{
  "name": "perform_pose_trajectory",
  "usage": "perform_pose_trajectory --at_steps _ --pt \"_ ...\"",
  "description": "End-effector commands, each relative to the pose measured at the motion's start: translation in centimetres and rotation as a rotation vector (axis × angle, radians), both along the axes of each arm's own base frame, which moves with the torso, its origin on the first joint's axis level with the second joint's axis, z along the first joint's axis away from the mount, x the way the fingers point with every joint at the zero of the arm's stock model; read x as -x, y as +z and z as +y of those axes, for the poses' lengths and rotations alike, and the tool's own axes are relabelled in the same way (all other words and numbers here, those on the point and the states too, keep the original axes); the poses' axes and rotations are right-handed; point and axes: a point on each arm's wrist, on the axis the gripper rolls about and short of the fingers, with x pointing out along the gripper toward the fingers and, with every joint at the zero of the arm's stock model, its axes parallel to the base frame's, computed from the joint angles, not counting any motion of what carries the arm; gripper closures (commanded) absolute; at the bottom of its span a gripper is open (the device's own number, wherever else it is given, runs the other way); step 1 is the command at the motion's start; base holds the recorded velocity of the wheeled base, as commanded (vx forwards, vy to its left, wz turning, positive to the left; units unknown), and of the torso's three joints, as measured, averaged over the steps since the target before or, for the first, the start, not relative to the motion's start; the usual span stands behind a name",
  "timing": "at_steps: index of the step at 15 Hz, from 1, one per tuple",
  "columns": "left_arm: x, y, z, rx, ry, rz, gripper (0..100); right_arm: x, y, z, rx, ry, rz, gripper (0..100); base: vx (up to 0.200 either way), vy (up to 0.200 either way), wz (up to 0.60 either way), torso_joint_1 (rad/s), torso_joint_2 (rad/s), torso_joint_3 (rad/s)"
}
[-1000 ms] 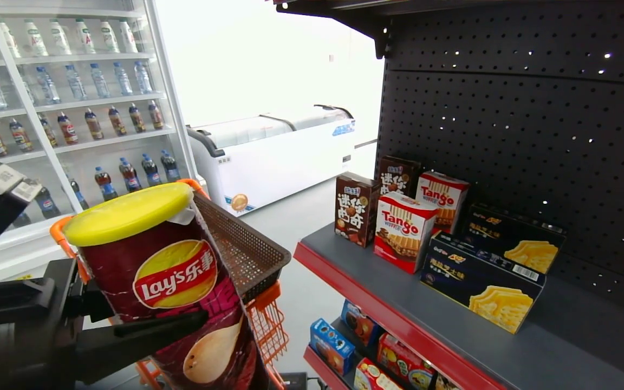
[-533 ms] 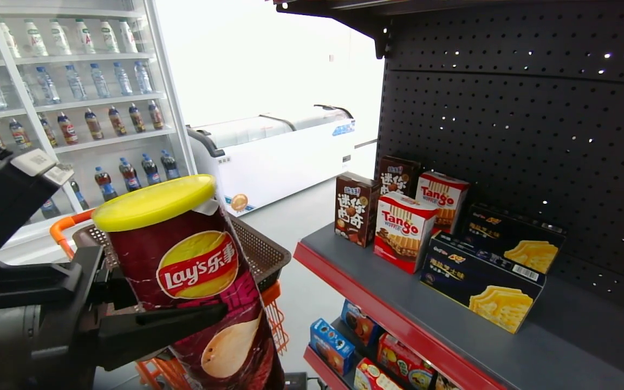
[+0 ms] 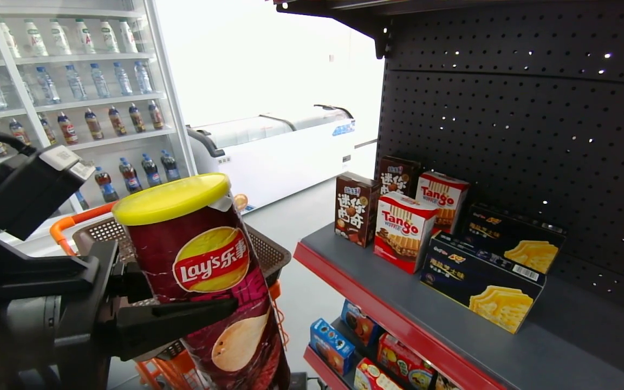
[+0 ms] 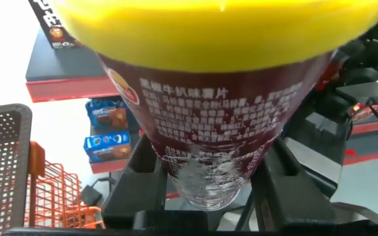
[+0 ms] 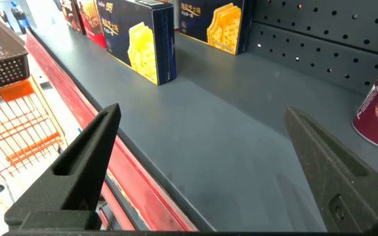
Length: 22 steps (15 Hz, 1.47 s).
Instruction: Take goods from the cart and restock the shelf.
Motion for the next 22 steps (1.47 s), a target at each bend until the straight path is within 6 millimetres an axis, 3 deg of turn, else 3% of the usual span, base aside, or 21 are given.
perform_pose_trajectory --at_steps 1,22 --pt "-0.07 -0.1 -0.04 -0.002 0.0 0.005 100 0.0 0.0 0.0 0.0 0.002 -0.001 0 0.0 0.0 -0.6 0.002 0.0 0.002" --pt "0.1 -0.25 -0.57 -0.018 -0.038 -0.011 100 0.0 0.0 0.01 0.0 0.004 -0.001 0 0.0 0.0 -0.57 0.003 0.0 0.002"
